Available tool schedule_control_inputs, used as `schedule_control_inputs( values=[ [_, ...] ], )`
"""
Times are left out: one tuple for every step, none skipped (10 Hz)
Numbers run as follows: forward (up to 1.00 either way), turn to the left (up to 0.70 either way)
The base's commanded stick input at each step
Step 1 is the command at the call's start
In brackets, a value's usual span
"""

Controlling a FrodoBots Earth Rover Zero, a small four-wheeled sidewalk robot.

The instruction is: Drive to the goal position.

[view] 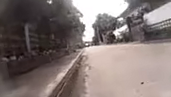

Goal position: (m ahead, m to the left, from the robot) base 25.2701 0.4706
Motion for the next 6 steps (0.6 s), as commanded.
schedule_control_inputs(
  values=[
    [1.00, 0.00],
    [1.00, 0.00],
    [1.00, 0.00],
    [1.00, 0.00],
    [1.00, 0.00],
    [1.00, 0.00]
  ],
)
